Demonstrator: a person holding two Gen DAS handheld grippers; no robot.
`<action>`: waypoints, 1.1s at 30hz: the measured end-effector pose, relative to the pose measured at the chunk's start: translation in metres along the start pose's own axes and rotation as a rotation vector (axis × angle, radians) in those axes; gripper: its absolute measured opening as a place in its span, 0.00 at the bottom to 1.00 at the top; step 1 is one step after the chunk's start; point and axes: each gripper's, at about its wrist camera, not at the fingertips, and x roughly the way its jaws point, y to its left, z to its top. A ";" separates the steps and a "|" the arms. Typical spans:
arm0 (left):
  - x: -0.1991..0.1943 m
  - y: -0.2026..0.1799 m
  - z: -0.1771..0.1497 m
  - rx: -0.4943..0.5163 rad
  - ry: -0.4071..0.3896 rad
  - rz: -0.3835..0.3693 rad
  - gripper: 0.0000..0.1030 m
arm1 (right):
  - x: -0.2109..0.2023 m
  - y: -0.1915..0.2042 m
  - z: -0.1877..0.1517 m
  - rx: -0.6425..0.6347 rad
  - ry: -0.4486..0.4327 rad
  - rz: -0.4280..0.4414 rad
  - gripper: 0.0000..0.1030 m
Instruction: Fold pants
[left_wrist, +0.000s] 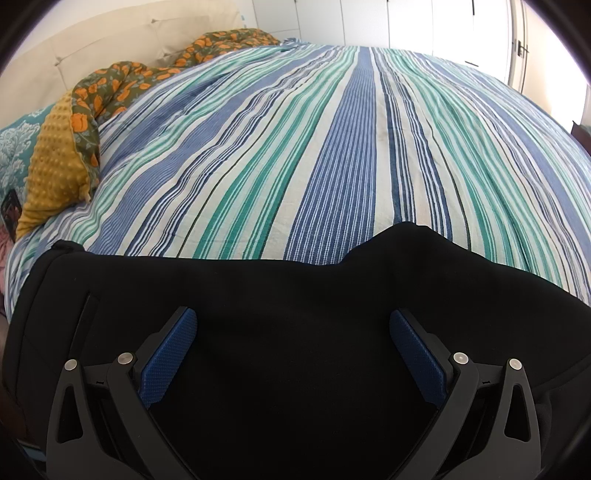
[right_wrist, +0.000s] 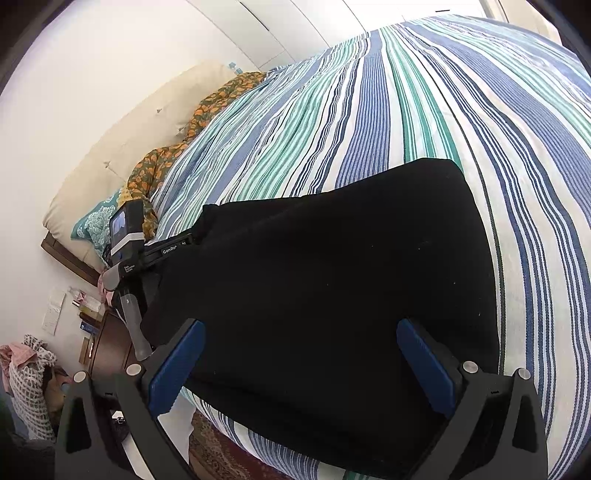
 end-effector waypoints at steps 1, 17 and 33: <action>0.000 0.000 0.000 0.000 0.000 0.000 1.00 | 0.000 0.000 0.000 -0.001 0.000 -0.001 1.00; 0.000 0.000 0.000 0.000 -0.004 0.000 1.00 | 0.000 0.000 0.001 -0.003 -0.001 0.000 1.00; 0.000 -0.002 -0.001 0.009 -0.012 0.016 1.00 | 0.002 0.001 0.000 -0.015 -0.004 -0.008 1.00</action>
